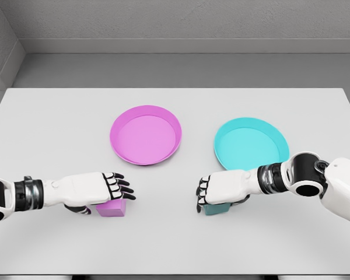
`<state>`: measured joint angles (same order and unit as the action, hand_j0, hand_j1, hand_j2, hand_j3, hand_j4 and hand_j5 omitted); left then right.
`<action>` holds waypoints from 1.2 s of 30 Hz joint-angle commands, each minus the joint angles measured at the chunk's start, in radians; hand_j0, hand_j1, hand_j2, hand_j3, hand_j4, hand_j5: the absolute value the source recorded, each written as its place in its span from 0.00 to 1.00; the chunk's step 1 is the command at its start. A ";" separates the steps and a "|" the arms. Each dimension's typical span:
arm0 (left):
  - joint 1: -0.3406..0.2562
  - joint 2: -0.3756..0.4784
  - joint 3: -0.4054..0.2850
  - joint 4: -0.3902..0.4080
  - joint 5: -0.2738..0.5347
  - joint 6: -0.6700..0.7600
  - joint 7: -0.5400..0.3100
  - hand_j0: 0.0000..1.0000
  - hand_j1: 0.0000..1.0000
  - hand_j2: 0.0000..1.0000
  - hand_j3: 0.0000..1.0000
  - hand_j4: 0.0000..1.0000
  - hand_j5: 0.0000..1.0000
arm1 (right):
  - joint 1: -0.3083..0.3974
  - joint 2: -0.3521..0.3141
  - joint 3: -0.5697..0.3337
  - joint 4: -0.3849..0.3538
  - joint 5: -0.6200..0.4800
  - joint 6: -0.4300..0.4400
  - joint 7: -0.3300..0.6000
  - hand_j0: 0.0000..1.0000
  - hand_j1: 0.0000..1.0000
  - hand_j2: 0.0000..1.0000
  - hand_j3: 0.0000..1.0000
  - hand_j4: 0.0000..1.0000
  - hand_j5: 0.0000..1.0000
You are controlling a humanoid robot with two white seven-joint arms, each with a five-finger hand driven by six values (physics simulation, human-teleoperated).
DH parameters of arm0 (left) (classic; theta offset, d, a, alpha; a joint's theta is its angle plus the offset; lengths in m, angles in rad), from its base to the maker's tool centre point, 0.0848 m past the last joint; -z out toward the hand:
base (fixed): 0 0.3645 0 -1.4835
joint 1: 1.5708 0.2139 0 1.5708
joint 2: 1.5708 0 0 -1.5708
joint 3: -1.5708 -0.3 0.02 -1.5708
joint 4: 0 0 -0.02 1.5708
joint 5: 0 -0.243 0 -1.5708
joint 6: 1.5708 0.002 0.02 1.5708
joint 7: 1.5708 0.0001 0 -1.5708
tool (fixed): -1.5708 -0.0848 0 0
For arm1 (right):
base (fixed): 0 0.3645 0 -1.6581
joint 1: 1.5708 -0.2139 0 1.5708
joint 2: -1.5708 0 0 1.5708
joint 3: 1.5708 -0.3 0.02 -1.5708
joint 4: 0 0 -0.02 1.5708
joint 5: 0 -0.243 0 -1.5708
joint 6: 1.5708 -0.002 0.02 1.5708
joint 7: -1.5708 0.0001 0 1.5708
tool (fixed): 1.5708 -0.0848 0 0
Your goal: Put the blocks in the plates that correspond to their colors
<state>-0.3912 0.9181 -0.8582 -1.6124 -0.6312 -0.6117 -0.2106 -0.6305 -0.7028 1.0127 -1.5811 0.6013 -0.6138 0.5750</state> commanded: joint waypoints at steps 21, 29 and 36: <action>0.000 -0.025 -0.001 0.036 -0.007 0.001 -0.021 0.73 0.73 0.73 0.73 0.73 0.73 | -0.046 0.002 -0.017 -0.014 -0.018 0.003 0.000 0.63 0.63 0.63 0.63 0.63 0.63; 0.002 -0.025 0.001 0.036 -0.005 0.001 -0.036 0.61 0.61 0.61 0.61 0.61 0.61 | -0.057 -0.004 -0.040 -0.033 -0.018 0.003 0.000 0.63 0.63 0.63 0.63 0.63 0.63; -0.008 -0.025 0.004 0.036 0.005 0.001 -0.036 0.62 0.62 0.62 0.62 0.62 0.62 | -0.058 -0.018 -0.089 -0.022 -0.017 0.003 0.000 0.63 0.63 0.63 0.63 0.63 0.63</action>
<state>-0.4004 0.8923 -0.8547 -1.5772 -0.6290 -0.6111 -0.2470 -0.6888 -0.7182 0.9341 -1.6067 0.5901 -0.6149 0.5731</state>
